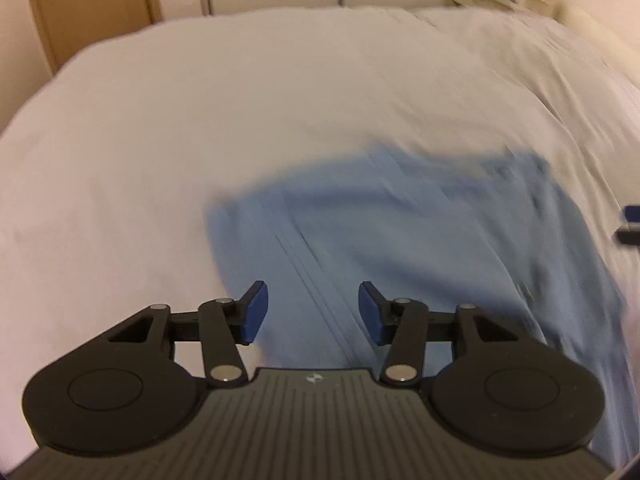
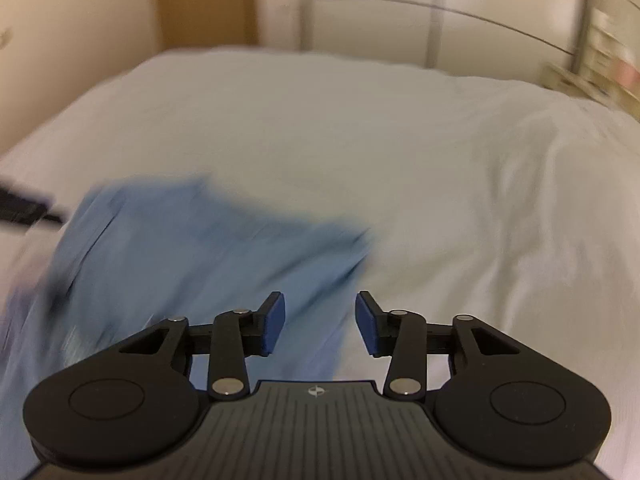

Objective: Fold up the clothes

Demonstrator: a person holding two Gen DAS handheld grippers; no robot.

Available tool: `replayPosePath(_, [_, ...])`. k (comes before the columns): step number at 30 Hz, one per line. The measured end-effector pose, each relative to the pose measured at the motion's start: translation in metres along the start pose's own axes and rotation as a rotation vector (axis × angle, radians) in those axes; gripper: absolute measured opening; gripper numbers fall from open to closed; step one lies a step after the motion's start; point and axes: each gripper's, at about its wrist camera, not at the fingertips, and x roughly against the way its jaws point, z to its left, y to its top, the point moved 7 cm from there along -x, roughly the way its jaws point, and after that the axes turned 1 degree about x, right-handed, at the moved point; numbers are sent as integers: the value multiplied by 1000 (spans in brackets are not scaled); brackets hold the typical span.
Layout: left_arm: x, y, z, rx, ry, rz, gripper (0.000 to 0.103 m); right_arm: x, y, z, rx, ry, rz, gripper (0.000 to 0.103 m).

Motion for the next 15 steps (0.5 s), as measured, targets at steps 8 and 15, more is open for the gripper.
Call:
replayPosePath(8, [23, -97, 2, -116, 78, 125, 62, -31, -92, 102, 460, -2, 103, 43])
replayPosePath(15, [33, -128, 14, -51, 66, 178, 55, 7, -54, 1, 115, -162, 28, 1])
